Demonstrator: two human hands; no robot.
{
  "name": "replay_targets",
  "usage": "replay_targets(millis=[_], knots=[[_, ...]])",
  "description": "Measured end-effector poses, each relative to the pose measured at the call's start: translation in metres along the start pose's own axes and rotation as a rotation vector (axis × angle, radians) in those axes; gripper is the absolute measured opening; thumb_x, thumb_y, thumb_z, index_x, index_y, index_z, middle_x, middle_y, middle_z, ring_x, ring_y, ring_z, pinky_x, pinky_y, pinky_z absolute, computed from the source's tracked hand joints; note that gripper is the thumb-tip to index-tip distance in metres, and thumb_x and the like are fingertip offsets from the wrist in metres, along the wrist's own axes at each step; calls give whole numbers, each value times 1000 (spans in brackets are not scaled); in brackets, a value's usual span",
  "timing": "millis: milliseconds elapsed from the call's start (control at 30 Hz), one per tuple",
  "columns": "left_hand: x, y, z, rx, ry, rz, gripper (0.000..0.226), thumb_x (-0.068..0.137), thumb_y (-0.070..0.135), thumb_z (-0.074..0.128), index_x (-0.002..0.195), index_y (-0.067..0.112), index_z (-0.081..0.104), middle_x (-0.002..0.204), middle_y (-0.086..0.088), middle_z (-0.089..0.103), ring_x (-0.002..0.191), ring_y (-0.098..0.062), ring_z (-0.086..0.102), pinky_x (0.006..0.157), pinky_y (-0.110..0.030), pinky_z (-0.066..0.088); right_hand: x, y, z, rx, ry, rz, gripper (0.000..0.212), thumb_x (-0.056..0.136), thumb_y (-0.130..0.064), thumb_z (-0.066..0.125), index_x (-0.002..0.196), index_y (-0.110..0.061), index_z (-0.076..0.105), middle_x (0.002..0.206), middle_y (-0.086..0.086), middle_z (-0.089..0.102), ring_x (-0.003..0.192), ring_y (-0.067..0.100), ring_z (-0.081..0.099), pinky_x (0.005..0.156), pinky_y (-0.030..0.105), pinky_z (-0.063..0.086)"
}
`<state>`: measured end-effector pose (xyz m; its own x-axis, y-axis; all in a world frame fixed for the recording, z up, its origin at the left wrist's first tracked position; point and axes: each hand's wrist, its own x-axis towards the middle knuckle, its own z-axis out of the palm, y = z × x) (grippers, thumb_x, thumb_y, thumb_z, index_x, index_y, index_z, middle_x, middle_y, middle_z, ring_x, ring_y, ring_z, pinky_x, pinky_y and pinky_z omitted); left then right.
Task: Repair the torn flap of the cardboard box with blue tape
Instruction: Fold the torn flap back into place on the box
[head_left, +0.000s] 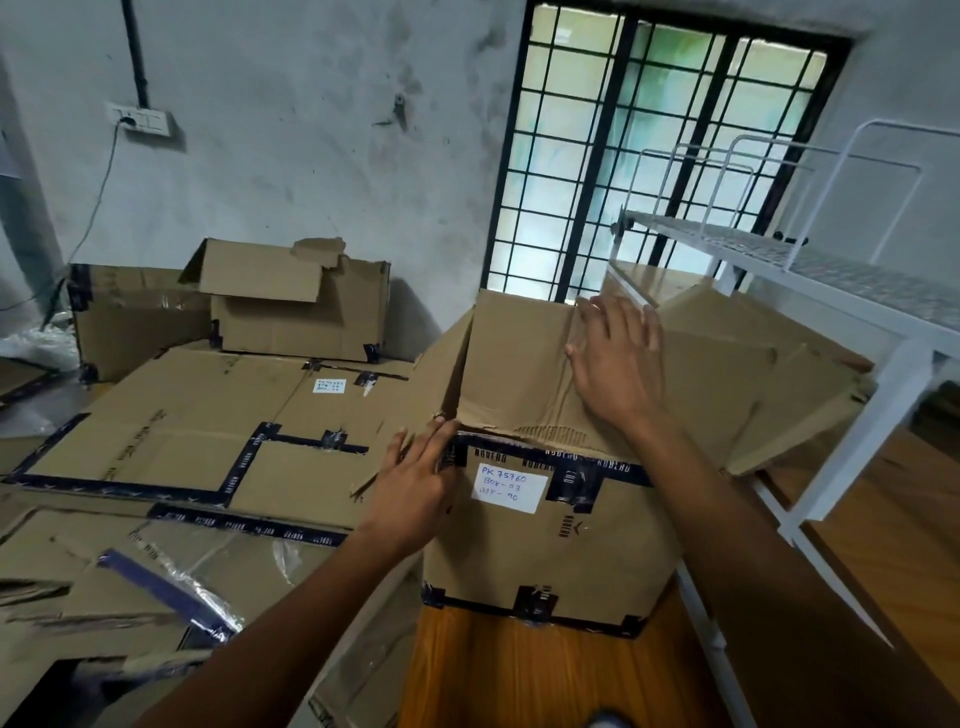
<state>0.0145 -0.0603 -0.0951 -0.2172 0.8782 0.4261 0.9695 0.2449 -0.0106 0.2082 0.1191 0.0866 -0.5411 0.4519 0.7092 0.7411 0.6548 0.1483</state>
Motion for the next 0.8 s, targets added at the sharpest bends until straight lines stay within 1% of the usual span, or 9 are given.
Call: replay_targets(millis=[67,200,300,400,467,567,633,733,800], knots=[[-2,4,5,-28,52,-9,19,87,42,85,102,33,77,181,-8,9,167,-31,1,131,-65,17,-7,1,3,-27,25,12,66,106,-48,47,163,-20,30,168,11,34,158,33,27,130,56,10],[-3,13,14,-43,83,-50,19,86,42,85,95,31,73,181,-12,-3,167,-35,-8,129,-66,23,-24,6,9,-58,-2,14,83,103,-51,47,170,-26,5,178,9,-8,164,35,-3,131,59,2],[-8,15,20,-26,82,-54,23,83,43,88,97,32,73,180,-13,-14,166,-37,-15,127,-69,24,-53,15,30,-40,-99,31,84,105,-53,45,169,-29,-3,177,9,-17,164,36,-7,131,59,2],[-12,16,21,-18,76,-56,22,83,41,89,97,33,74,179,-13,-19,165,-37,-20,127,-70,24,-89,25,56,-18,-258,79,77,107,-59,33,168,-35,-6,177,6,-19,164,34,-7,131,59,1],[-12,16,20,-20,70,-57,22,82,41,89,98,34,75,179,-12,-20,165,-37,-20,126,-69,25,-114,30,73,23,-355,132,70,107,-64,20,168,-37,-3,178,4,-13,164,33,-3,131,59,2],[-11,18,16,-29,59,-57,21,83,40,88,97,34,73,179,-11,-21,165,-36,-21,126,-69,25,-138,36,82,103,-424,223,76,104,-73,7,167,-32,15,177,7,13,163,30,12,130,55,6],[-11,20,15,-32,44,-57,22,85,41,86,100,33,73,179,-11,-22,165,-36,-20,126,-70,24,-147,36,82,92,-409,227,77,104,-73,9,164,-27,27,172,7,30,161,29,22,130,53,8],[-11,27,15,-60,-5,-41,32,83,39,87,111,32,73,180,-11,-18,166,-37,-16,126,-71,24,-158,40,78,64,-407,240,69,107,-68,19,158,-24,37,164,6,42,155,28,33,129,52,13],[-9,27,12,-65,-20,-60,41,81,39,88,118,31,73,180,-14,-12,166,-39,-10,126,-71,24,-154,37,76,46,-392,218,65,107,-66,23,148,-21,46,152,8,54,145,29,45,127,52,21]])
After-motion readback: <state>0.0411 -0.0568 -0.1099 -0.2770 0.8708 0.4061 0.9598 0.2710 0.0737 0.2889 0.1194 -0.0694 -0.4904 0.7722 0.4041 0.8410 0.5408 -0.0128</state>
